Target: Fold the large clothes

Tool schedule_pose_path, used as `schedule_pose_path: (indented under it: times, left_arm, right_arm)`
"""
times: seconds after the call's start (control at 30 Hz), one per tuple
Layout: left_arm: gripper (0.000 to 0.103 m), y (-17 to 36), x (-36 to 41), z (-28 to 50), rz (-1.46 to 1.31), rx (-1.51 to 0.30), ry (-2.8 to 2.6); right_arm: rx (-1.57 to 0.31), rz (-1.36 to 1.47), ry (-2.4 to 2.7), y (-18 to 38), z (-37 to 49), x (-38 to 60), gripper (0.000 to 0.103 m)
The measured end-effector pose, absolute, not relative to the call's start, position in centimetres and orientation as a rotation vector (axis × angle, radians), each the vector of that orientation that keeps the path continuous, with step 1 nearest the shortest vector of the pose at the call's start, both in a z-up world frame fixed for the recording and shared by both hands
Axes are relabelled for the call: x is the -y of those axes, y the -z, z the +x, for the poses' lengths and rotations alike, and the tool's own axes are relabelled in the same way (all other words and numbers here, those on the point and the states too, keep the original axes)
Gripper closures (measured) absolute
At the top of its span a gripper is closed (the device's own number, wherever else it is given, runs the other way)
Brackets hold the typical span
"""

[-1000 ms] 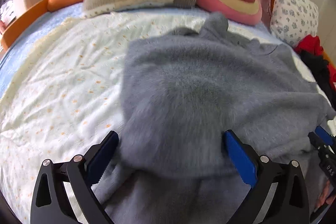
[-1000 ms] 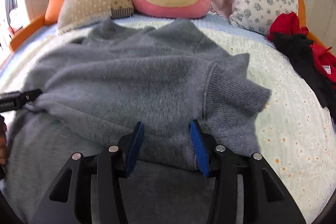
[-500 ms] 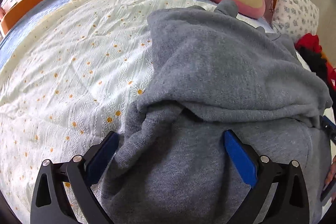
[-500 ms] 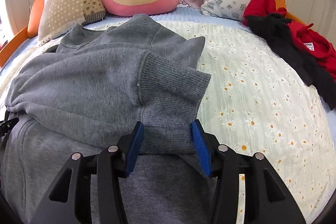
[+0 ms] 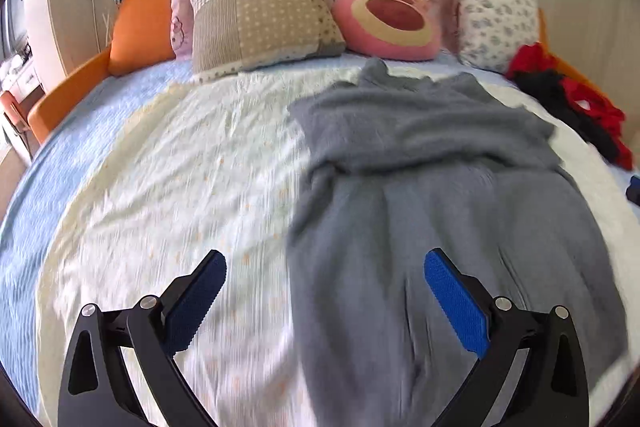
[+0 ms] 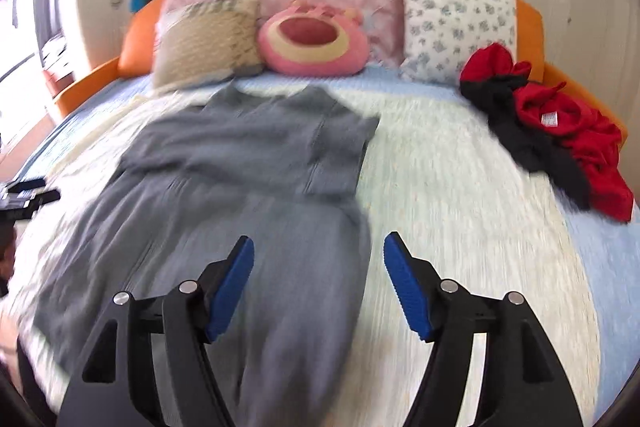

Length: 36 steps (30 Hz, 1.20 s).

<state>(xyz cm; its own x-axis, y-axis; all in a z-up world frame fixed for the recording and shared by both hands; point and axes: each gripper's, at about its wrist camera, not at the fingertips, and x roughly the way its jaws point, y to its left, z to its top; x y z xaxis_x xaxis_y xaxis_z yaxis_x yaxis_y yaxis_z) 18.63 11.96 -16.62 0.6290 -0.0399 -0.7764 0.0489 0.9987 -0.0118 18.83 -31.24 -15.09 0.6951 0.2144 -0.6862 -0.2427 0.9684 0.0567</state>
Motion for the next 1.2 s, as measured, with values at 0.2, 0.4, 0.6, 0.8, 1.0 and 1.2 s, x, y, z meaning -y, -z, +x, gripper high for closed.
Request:
schedule_pose_path:
  times: [0.2, 0.4, 0.6, 0.8, 1.0, 1.2]
  left_arm:
    - [0.002, 19.2, -14.1, 12.5, -0.114, -1.003, 0.091]
    - [0.002, 22.6, -14.8, 8.8, -0.236, -1.068, 0.106]
    - [0.002, 25.3, -14.0, 7.9, -0.412, -1.106, 0.188]
    - [0.002, 25.4, -11.7, 8.0, -0.36, -1.119, 0.191]
    - [0.002, 24.6, -12.2, 7.4, -0.377, -1.101, 0.21]
    - [0.002, 23.5, -11.1, 7.0, -0.307, -1.073, 0.217]
  right_arm:
    - [-0.883, -0.021, -0.316, 17.6, 10.5, 31.2, 0.031]
    - [-0.965, 0.11, -0.305, 21.0, 6.5, 31.6, 0.031]
    - [-1.009, 0.212, -0.296, 23.7, 4.5, 32.0, 0.031]
    - [-1.01, 0.306, -0.335, 24.3, 4.8, 31.5, 0.029]
    - [-1.004, 0.282, -0.353, 24.1, 5.2, 30.0, 0.029]
    - [-0.991, 0.266, -0.345, 23.7, 5.1, 30.1, 0.043]
